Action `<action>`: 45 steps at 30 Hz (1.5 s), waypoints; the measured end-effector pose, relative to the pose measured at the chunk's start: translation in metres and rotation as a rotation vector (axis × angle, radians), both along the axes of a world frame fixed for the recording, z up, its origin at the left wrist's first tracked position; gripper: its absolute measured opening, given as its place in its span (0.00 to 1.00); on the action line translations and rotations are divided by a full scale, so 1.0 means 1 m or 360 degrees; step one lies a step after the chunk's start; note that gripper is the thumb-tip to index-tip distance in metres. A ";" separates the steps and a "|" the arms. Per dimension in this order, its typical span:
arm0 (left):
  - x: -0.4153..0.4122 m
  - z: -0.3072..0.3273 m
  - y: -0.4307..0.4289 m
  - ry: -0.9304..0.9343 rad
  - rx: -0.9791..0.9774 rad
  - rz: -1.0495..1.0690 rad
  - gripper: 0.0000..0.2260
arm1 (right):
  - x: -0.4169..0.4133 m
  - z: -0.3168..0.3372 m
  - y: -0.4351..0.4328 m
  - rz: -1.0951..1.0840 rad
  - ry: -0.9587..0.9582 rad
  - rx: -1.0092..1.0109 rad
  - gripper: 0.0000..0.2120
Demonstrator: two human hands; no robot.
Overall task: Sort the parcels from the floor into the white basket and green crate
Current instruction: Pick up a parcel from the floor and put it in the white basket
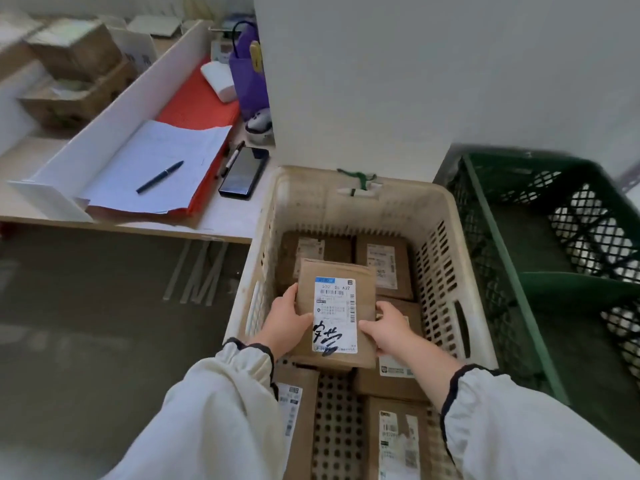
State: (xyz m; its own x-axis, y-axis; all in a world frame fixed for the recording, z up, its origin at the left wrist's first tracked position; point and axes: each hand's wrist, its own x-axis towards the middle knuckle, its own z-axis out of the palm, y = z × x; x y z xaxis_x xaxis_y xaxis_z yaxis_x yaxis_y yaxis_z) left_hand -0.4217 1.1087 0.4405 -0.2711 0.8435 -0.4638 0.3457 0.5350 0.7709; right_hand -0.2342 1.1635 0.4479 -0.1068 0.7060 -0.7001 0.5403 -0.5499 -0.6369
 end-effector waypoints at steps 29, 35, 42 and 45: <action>0.064 -0.088 0.173 -0.0334 0.0209 0.0035 0.31 | 0.037 -0.055 0.137 -0.0224 -0.0357 0.0500 0.33; 0.062 -0.108 0.183 -0.0327 0.0232 -0.0017 0.31 | 0.035 -0.076 0.143 0.0033 -0.0543 0.0604 0.24; 0.055 -0.107 0.187 -0.0431 0.0245 -0.0096 0.27 | 0.031 -0.084 0.151 0.0146 -0.0681 0.0648 0.24; 0.043 -0.097 0.174 -0.0458 0.0145 -0.0042 0.28 | 0.029 -0.078 0.139 0.0155 -0.0817 0.0826 0.25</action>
